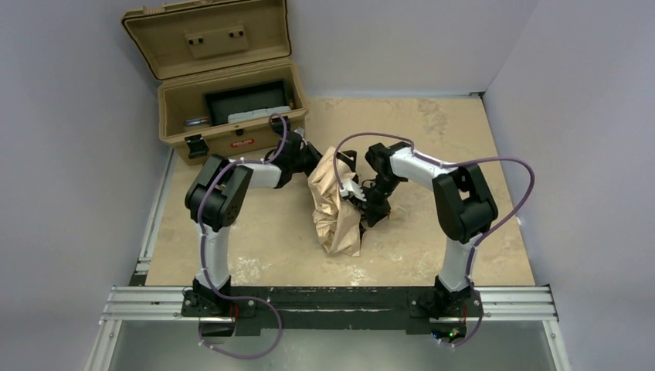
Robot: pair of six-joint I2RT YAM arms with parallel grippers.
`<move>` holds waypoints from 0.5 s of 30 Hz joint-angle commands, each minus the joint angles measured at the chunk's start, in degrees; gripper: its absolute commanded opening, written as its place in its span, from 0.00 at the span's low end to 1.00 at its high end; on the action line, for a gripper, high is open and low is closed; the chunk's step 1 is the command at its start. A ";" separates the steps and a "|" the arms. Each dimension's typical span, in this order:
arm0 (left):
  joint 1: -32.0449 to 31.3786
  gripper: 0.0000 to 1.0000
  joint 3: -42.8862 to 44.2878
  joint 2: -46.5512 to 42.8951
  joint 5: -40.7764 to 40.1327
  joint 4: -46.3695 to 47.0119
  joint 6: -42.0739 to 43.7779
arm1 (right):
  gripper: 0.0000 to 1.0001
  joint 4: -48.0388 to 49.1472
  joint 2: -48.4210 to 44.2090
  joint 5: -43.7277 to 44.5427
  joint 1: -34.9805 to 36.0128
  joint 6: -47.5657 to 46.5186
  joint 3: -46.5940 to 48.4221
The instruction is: Put away the umbrella
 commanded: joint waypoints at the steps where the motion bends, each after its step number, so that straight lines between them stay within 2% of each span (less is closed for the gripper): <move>1: -0.52 0.00 3.26 -1.92 -0.22 -2.69 6.16 | 0.00 -3.82 2.46 -0.10 -0.32 0.80 1.23; 5: -0.34 0.00 3.17 -3.05 -2.17 -2.88 6.91 | 0.00 -4.31 4.01 0.97 -0.41 0.53 -0.41; 10: -0.45 0.00 5.48 -1.11 1.69 -1.74 6.43 | 0.00 -2.24 4.83 1.21 -1.40 2.80 1.02; 12: -0.55 0.05 4.94 -1.35 2.23 -1.71 6.53 | 0.00 -2.13 5.62 1.02 -2.70 3.21 2.69; 15: -0.49 0.21 3.60 -3.01 2.32 -2.11 7.07 | 0.01 -2.32 5.71 0.59 -3.37 3.04 4.65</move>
